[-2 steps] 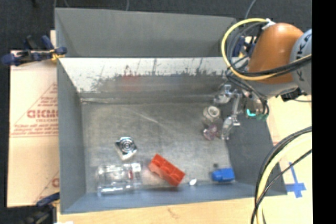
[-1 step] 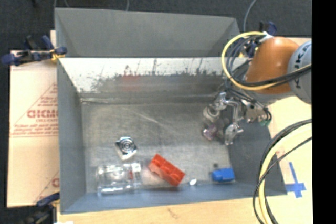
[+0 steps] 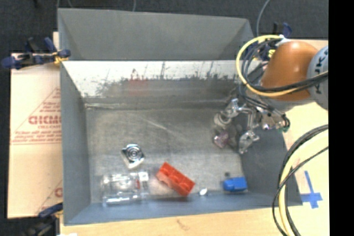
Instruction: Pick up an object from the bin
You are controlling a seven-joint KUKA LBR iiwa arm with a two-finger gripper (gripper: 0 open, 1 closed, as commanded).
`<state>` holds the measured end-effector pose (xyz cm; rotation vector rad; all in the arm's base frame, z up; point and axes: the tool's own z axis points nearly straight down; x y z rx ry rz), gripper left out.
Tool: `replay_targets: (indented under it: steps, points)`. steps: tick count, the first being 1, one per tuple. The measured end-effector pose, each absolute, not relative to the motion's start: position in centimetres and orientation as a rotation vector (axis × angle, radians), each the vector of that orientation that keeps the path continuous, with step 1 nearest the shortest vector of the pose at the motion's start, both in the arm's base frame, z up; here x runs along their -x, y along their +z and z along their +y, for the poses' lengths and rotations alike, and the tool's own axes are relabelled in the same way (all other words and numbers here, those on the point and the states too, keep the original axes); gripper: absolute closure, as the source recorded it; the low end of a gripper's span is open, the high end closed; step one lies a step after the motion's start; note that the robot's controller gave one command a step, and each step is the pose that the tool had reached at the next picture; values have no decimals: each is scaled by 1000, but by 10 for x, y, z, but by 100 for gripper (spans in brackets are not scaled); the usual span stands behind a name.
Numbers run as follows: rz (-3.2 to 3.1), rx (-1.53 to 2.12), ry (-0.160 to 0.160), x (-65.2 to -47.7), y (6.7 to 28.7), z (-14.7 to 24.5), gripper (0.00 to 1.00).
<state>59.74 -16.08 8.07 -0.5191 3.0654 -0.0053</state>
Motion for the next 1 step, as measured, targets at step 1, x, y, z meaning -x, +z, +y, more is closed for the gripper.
replay_targets:
  steps: [1]
  points:
    - [3059,530,-3,-599,82,-157,100]
